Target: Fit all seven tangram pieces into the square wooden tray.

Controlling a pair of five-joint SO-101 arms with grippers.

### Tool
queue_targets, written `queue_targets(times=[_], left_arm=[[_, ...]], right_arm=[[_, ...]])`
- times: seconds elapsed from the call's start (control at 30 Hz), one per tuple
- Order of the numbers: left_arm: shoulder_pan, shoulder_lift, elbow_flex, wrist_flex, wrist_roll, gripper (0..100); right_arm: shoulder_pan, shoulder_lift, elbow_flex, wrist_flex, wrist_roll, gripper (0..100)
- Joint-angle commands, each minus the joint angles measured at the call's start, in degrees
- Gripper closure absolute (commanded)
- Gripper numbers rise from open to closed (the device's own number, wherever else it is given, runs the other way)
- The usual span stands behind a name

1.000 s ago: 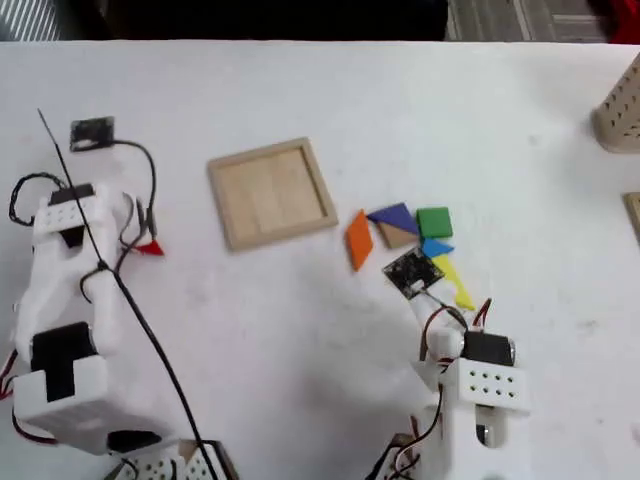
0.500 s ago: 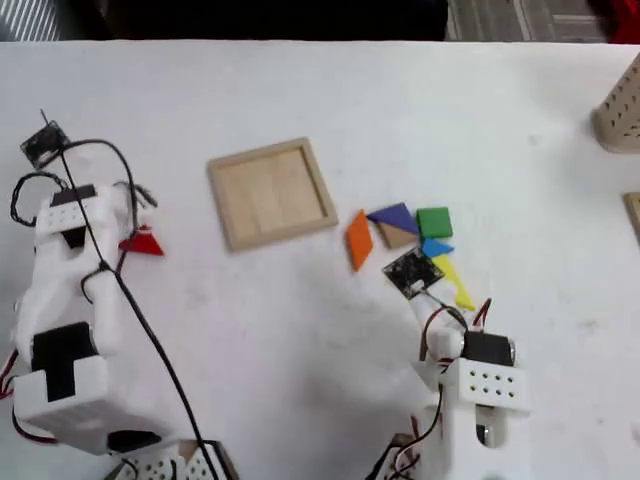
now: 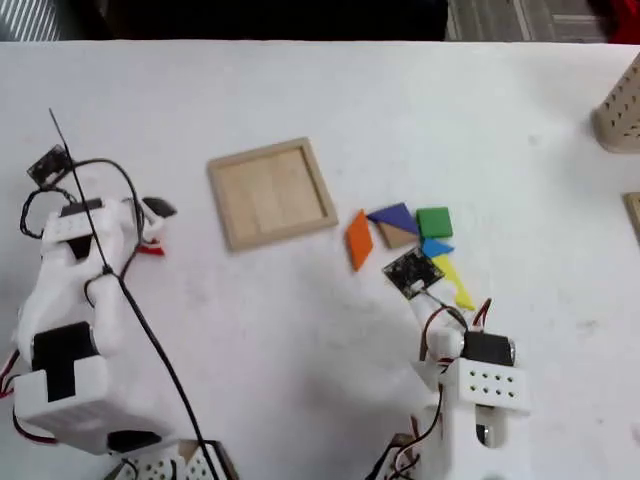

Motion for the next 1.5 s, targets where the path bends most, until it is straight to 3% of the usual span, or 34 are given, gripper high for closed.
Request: queue_targets(times=[0.0,0.23,0.43,0.73,0.97,1.17,1.47], left_arm=[[0.7,-6.5,-1.8,2.6,0.3,65],[0.9,-8.8,-2.2,3.1,2.0,65],[0.9,-0.3,-3.3,-0.3,3.2,65],[-3.6,8.4,-9.4,4.5,5.1,65],[-4.2,8.3,-10.3,4.4,4.0,65],[-3.6,3.0,-14.2,10.7,3.8,65],[0.7,-1.3,-17.7,6.9,8.3,65]], right_arm=[[-0.7,-0.8,-0.4,-0.5,-0.3,98.0],[-0.7,-0.8,-0.4,-0.5,-0.2,98.0],[-0.7,-0.8,-0.4,-0.5,-0.2,98.0],[-0.7,-0.8,-0.4,-0.5,-0.2,98.0],[-0.7,-0.8,-0.4,-0.5,-0.2,98.0],[-0.7,-0.8,-0.4,-0.5,-0.2,98.0],[-0.7,-0.8,-0.4,-0.5,-0.2,98.0]])
